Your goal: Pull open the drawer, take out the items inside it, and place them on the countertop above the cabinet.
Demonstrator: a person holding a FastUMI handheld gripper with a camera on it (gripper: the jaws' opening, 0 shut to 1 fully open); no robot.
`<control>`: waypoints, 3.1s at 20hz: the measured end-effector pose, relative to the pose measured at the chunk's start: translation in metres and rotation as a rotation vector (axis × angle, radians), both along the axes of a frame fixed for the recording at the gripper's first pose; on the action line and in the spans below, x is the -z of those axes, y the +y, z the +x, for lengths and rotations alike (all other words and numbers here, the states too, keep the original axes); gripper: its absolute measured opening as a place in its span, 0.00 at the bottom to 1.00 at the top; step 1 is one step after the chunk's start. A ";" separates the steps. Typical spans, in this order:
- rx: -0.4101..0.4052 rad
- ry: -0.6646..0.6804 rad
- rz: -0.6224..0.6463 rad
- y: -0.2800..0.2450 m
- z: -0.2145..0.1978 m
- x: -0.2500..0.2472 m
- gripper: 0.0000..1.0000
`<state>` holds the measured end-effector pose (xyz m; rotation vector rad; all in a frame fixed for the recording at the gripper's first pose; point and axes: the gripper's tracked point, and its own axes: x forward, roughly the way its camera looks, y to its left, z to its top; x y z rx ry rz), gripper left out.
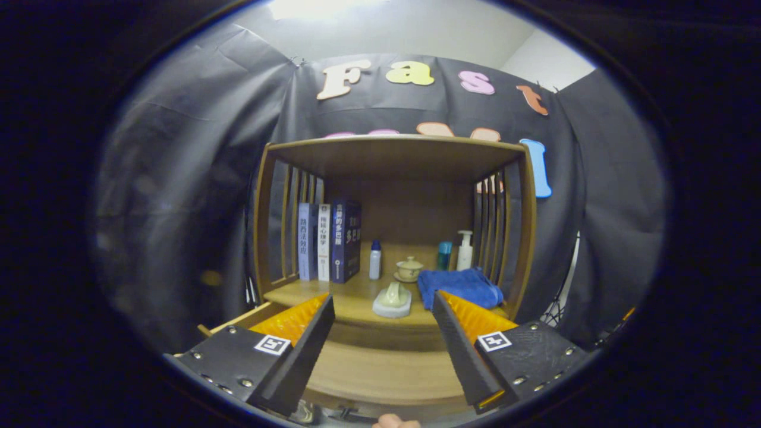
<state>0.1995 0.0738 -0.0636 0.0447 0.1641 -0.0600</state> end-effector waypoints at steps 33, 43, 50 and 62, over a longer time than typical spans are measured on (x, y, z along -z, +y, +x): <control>0.168 0.224 -0.076 0.035 -0.054 0.162 0.98; 0.140 0.243 -0.010 0.026 -0.042 0.168 0.98; 0.137 0.242 -0.025 0.023 -0.034 0.169 0.99; 0.138 0.236 -0.007 0.022 0.013 0.171 0.99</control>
